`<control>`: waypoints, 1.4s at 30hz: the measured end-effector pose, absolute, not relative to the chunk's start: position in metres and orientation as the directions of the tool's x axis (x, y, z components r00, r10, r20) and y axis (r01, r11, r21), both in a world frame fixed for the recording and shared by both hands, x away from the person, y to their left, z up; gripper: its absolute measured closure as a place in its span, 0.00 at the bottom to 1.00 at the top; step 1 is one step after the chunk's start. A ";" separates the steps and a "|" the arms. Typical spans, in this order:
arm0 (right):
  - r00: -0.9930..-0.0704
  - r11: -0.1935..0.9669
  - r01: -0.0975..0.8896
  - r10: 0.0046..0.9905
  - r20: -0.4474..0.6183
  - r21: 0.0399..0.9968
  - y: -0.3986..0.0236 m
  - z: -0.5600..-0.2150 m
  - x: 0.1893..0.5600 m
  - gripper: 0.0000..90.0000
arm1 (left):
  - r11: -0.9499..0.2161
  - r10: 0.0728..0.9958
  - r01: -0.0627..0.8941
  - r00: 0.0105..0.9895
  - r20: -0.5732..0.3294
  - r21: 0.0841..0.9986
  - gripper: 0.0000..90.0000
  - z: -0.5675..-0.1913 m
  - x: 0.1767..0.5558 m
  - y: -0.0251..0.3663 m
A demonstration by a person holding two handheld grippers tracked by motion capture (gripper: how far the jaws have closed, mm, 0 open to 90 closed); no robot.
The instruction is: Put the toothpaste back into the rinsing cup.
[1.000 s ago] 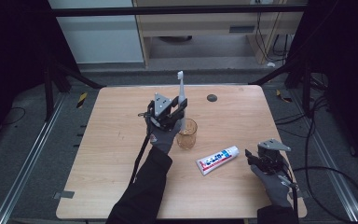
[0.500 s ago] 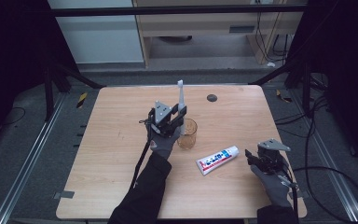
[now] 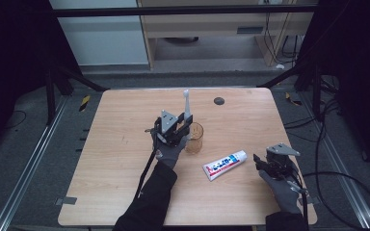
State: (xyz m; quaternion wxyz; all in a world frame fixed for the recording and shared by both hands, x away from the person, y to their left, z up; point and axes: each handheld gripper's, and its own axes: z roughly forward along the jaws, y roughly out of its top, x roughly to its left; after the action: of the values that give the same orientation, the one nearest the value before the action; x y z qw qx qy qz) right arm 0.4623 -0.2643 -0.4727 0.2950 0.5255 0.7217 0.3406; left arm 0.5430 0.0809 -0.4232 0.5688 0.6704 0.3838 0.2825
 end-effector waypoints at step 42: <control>-0.272 0.221 0.552 0.959 -0.077 0.804 -0.265 -0.472 0.462 0.50 | -0.082 0.829 0.201 0.558 -0.045 0.976 0.75 -0.451 0.538 0.082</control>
State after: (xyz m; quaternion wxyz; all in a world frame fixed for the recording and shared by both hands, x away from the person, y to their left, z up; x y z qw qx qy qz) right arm 0.4621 -0.2650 -0.4723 0.2997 0.5234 0.7218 0.3395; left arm 0.5376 0.0817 -0.4509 0.5621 0.6804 0.3783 0.2793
